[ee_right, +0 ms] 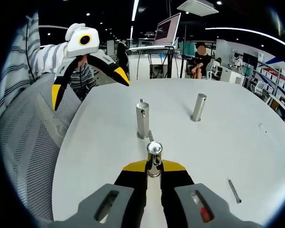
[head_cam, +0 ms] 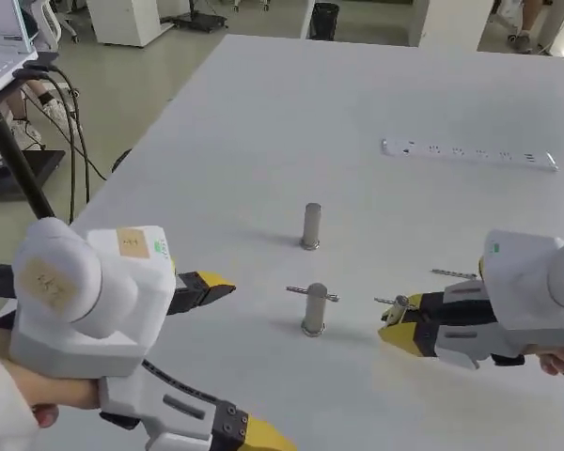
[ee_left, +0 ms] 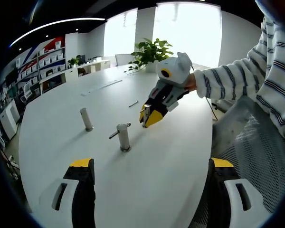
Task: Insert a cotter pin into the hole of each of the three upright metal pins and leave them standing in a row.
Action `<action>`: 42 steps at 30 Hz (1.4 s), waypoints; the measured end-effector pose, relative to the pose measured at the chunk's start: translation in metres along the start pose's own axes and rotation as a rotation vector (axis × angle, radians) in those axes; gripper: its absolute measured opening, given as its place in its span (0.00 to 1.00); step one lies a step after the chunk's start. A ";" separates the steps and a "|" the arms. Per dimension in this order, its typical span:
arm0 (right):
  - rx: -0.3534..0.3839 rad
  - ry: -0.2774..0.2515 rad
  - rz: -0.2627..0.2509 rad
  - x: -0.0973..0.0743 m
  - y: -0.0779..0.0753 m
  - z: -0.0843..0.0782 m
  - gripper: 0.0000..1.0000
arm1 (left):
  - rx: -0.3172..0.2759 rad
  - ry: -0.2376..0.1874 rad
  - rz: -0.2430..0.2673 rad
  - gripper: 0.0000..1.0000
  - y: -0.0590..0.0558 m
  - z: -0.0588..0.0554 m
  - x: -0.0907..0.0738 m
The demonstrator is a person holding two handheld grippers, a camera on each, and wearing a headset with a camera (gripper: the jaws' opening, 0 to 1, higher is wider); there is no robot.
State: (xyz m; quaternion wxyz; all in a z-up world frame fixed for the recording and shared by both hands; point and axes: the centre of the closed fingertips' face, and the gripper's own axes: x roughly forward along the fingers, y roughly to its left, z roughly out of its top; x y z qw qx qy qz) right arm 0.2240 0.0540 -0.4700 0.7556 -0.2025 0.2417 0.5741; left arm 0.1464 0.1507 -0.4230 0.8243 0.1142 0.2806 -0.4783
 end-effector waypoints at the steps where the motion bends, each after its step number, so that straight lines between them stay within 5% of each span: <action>1: 0.000 0.001 0.001 0.000 -0.001 -0.001 0.04 | -0.001 0.002 0.001 0.99 0.000 0.000 0.000; 18: 0.006 0.001 0.011 0.001 -0.008 -0.010 0.04 | -0.012 -0.016 0.000 0.99 -0.002 0.002 0.000; 27: -0.007 -0.001 0.017 0.003 -0.007 -0.011 0.04 | -0.015 -0.009 -0.026 0.99 -0.010 -0.003 0.003; 42: 0.016 -0.024 -0.023 0.005 -0.011 -0.011 0.09 | -0.020 0.023 0.008 0.99 -0.004 -0.015 0.000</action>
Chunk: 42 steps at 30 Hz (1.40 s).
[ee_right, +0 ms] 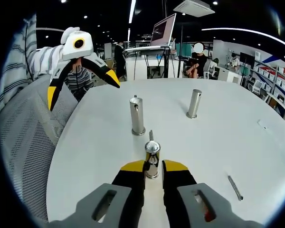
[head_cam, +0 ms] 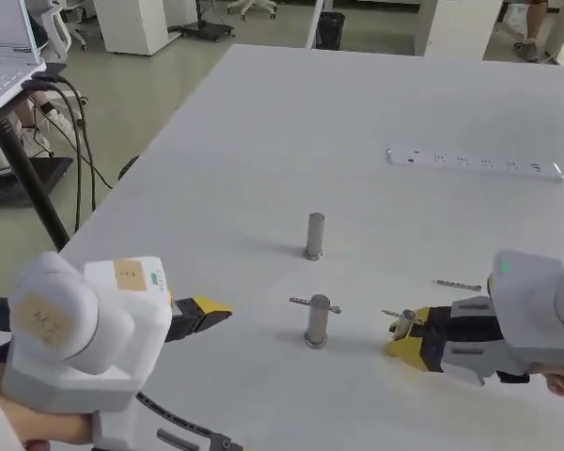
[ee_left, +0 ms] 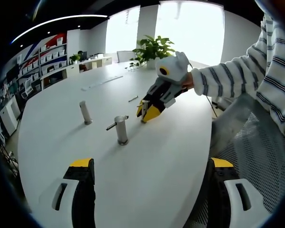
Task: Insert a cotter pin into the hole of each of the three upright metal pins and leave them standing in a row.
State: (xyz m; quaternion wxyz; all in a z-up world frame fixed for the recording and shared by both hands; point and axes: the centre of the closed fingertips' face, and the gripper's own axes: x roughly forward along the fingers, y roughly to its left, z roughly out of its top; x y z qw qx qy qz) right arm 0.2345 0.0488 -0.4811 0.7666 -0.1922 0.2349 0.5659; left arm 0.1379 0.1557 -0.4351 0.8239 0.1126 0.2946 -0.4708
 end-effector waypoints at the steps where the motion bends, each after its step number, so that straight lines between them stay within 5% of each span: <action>1: -0.002 0.002 0.000 0.000 0.000 0.000 0.09 | -0.001 0.001 0.000 0.99 0.000 0.000 0.000; 5: -0.014 0.006 0.016 0.000 0.003 -0.001 0.05 | -0.009 0.002 0.002 0.99 -0.001 -0.003 -0.001; 11: -0.013 -0.019 0.004 -0.008 0.003 0.006 0.20 | -0.015 -0.002 0.011 0.99 0.000 -0.003 -0.001; 21: -0.011 -0.117 -0.095 -0.057 0.014 0.047 0.44 | -0.056 -0.074 0.061 0.99 0.012 0.011 -0.005; 27: 0.065 -0.144 -0.143 -0.073 0.021 0.052 0.49 | -0.096 -0.125 0.085 0.99 0.019 0.018 -0.012; 33: 0.153 -0.119 -0.189 -0.074 0.026 0.042 0.82 | -0.147 -0.171 0.126 0.99 0.032 0.020 -0.023; 37: 0.193 -0.087 -0.210 -0.075 0.026 0.034 0.87 | -0.158 -0.182 0.145 0.99 0.039 0.021 -0.029; 40: 0.261 -0.111 -0.219 -0.075 0.027 0.033 0.93 | -0.179 -0.188 0.162 0.99 0.048 0.018 -0.033; 42: 0.310 -0.111 -0.267 -0.077 0.021 0.029 0.98 | -0.191 -0.189 0.167 0.99 0.052 0.016 -0.034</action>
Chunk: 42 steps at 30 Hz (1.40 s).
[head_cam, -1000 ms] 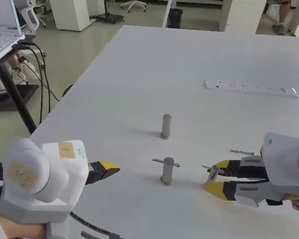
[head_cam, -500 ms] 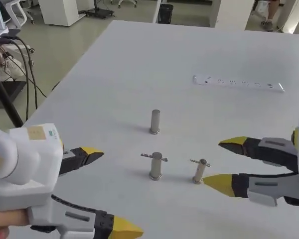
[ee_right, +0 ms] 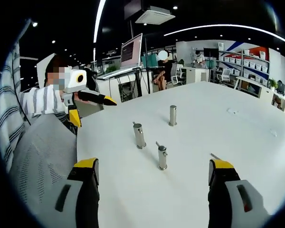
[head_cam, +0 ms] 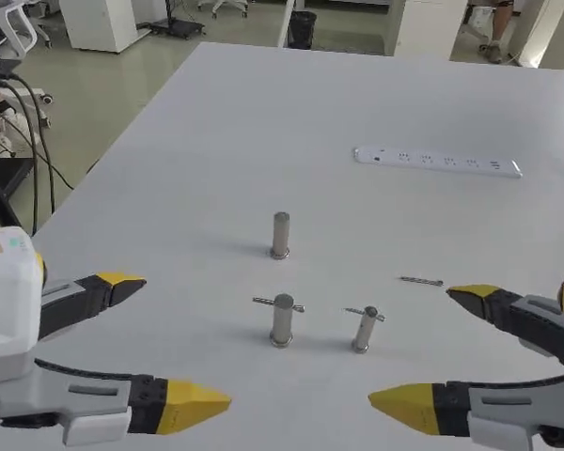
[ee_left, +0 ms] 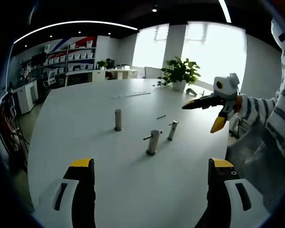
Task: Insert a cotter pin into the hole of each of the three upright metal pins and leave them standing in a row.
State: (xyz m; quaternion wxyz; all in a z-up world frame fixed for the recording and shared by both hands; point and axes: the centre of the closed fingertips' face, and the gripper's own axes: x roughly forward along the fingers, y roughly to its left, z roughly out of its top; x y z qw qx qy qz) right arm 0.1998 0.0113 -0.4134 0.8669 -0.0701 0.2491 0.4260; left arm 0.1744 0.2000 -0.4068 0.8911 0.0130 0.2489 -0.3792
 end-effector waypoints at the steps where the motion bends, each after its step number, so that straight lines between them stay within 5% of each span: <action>1: 0.001 0.003 -0.025 0.000 -0.004 0.000 0.98 | 0.000 -0.001 0.003 0.99 0.002 0.000 0.000; 12: 0.072 -0.022 -0.088 -0.009 -0.021 0.002 0.98 | -0.013 -0.008 0.008 0.99 0.024 0.016 0.006; 19: 0.110 -0.029 -0.122 -0.018 -0.031 -0.005 0.97 | 0.025 0.000 0.001 0.98 0.052 0.033 0.026; 27: 0.133 -0.024 -0.157 -0.030 -0.038 -0.013 0.96 | -0.008 -0.025 0.030 0.91 0.088 0.048 0.058; 39: 0.156 -0.026 -0.204 -0.052 -0.045 -0.013 0.95 | 0.037 -0.049 0.059 0.82 0.098 0.070 0.114; 42: 0.158 -0.031 -0.212 -0.055 -0.046 -0.012 0.94 | 0.085 -0.037 0.068 0.82 0.097 0.074 0.128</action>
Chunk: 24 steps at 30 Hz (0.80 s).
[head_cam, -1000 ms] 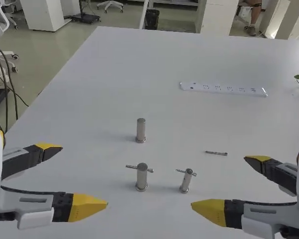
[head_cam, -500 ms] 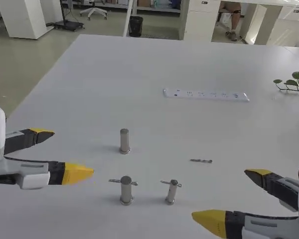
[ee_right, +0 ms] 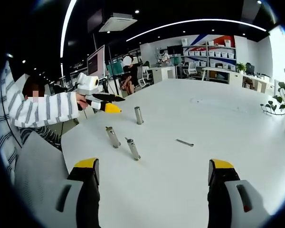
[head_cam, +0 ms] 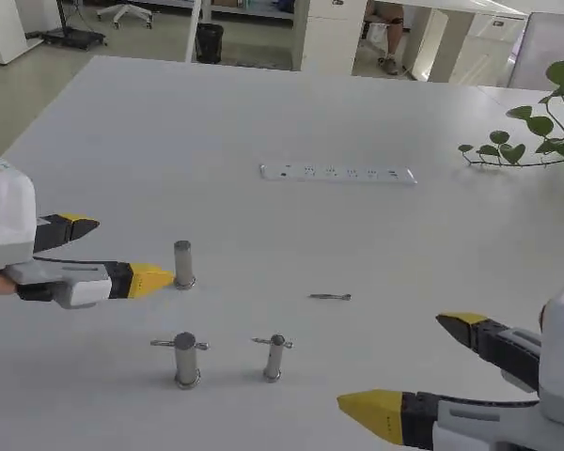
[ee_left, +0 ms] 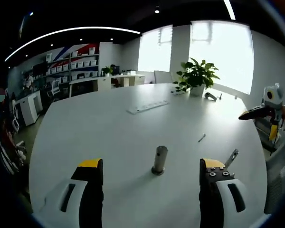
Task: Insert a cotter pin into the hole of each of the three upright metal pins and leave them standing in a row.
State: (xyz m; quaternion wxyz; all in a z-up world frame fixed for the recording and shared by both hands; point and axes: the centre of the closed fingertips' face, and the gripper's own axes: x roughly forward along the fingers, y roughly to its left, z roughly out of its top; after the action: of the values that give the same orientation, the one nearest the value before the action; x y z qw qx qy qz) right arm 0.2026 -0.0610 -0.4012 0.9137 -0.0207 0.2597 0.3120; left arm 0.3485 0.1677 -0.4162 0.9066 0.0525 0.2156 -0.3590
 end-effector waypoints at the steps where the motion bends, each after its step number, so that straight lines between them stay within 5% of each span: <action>1: -0.001 0.003 -0.004 0.000 -0.001 -0.001 0.94 | 0.006 0.002 -0.002 0.82 -0.001 0.001 0.004; 11: 0.020 -0.002 0.001 -0.008 0.009 -0.004 0.93 | 0.008 0.029 -0.060 0.65 -0.022 -0.008 0.030; 15: 0.026 -0.006 -0.001 -0.011 0.012 -0.004 0.93 | -0.008 0.030 -0.049 0.51 -0.019 -0.011 0.034; 24: 0.054 0.005 0.005 -0.010 0.014 -0.013 0.91 | -0.012 0.066 -0.028 0.42 -0.012 -0.020 0.045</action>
State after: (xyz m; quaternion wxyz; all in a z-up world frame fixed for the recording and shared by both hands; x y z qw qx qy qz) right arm 0.1824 -0.0580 -0.4056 0.9125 0.0038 0.2703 0.3070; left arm 0.3624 0.1353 -0.4523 0.8942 0.0560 0.2483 -0.3683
